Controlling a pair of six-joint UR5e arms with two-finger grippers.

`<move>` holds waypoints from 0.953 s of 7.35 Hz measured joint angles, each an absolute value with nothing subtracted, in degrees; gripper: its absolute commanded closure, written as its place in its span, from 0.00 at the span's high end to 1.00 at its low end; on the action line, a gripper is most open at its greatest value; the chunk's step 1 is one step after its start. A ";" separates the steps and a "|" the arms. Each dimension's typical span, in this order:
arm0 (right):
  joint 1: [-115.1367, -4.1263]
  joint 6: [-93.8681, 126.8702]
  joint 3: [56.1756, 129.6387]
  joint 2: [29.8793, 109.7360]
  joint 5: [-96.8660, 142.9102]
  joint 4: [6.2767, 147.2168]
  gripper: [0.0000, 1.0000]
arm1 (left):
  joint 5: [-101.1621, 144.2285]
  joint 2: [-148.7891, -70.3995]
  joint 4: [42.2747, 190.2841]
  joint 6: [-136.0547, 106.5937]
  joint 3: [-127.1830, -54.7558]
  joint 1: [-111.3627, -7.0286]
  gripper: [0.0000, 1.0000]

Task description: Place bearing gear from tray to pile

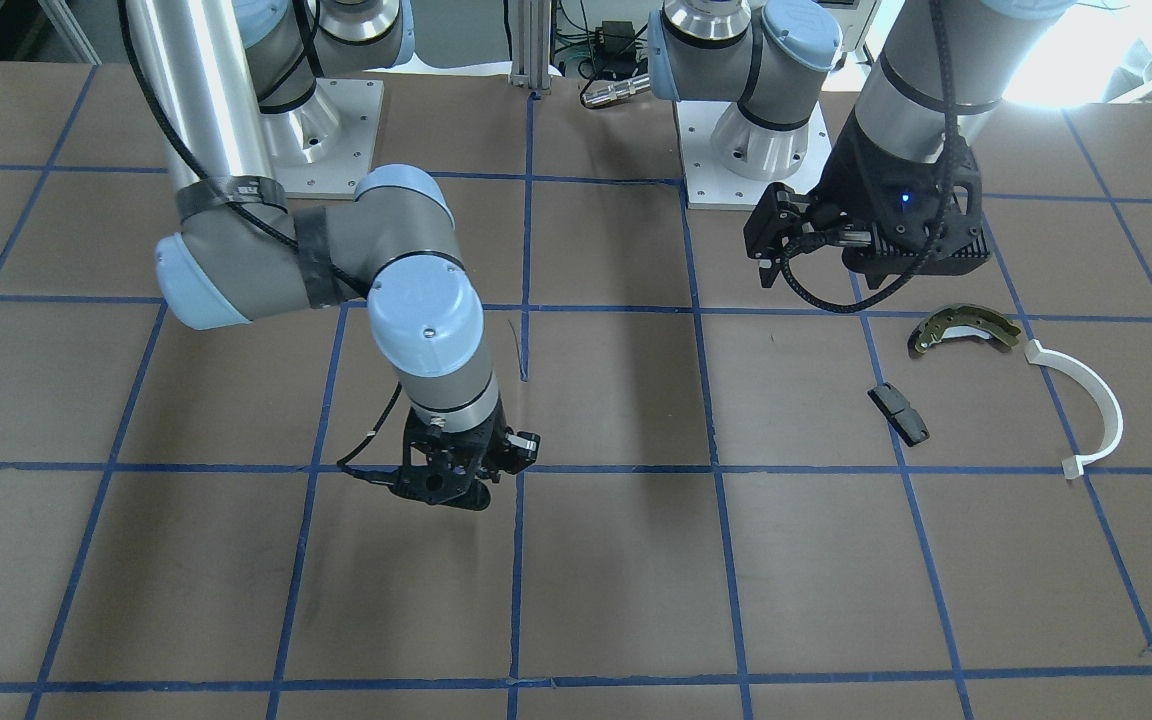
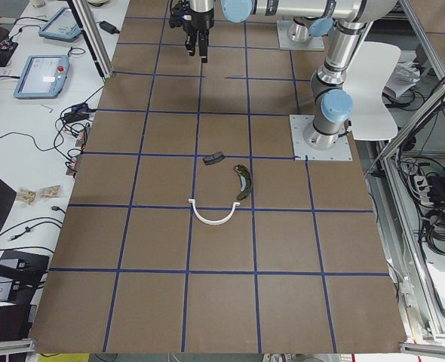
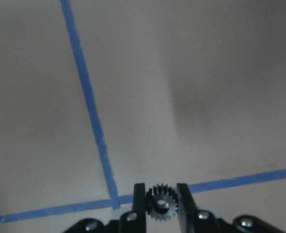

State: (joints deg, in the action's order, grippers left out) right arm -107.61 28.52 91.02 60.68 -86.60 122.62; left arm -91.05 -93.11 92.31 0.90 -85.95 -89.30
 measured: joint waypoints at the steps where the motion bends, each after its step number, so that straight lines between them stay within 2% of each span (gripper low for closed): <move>1: -109.51 29.39 91.18 59.59 -87.98 123.33 0.00 | -91.05 -93.11 92.34 0.94 -85.96 -89.30 1.00; 2: -110.65 29.63 91.36 58.80 -88.86 123.50 0.00 | -91.05 -93.11 92.35 0.94 -85.96 -89.30 1.00; 3: -111.21 29.56 91.83 58.06 -89.14 123.63 0.31 | -91.05 -93.10 92.33 0.91 -85.99 -89.30 1.00; 4: -111.42 29.40 92.45 57.47 -89.14 124.02 0.99 | -91.05 -93.10 92.35 0.89 -86.01 -89.30 1.00; 7: -109.73 24.44 93.22 57.99 -90.39 126.01 1.00 | -91.05 -93.30 92.36 0.94 -85.96 -89.30 1.00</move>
